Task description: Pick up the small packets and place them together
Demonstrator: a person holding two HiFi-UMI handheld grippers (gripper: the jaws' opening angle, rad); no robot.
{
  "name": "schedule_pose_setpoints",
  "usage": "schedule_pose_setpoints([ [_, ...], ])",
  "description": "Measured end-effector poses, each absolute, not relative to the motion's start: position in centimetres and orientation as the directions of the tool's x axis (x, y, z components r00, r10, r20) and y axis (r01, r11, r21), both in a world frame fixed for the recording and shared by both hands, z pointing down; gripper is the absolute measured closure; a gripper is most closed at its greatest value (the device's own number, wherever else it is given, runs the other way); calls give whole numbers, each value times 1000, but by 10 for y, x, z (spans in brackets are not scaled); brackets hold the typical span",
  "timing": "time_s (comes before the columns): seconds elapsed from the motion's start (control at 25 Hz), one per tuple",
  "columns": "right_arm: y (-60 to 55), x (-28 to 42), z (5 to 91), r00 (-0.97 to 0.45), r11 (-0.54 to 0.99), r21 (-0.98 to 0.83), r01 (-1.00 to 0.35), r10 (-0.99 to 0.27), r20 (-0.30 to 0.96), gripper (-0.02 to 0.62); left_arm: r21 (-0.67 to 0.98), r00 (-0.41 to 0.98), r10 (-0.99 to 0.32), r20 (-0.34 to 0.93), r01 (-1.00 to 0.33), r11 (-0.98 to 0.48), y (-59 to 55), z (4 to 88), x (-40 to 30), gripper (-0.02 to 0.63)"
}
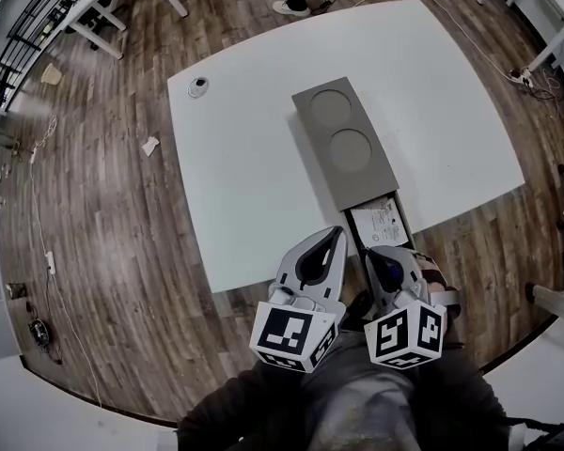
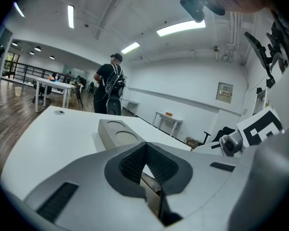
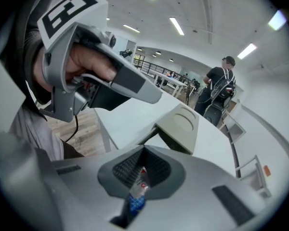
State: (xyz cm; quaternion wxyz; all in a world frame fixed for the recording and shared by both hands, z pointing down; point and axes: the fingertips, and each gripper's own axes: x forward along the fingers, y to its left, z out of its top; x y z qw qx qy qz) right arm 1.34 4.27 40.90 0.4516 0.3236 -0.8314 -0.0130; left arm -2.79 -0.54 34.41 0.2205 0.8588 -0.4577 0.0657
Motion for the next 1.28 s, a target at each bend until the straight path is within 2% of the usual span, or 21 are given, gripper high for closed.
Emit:
schedule_pose_setpoints([
  [0.72, 25, 18, 297, -409, 662, 462, -591, -739, 536, 591, 249, 565, -801, 198, -820, -516, 15, 272, -26, 611],
  [1.28, -114, 23, 297, -351, 588, 464, -663, -791, 501, 591, 255, 578, -776, 252, -814, -523, -85, 287, -36, 611],
])
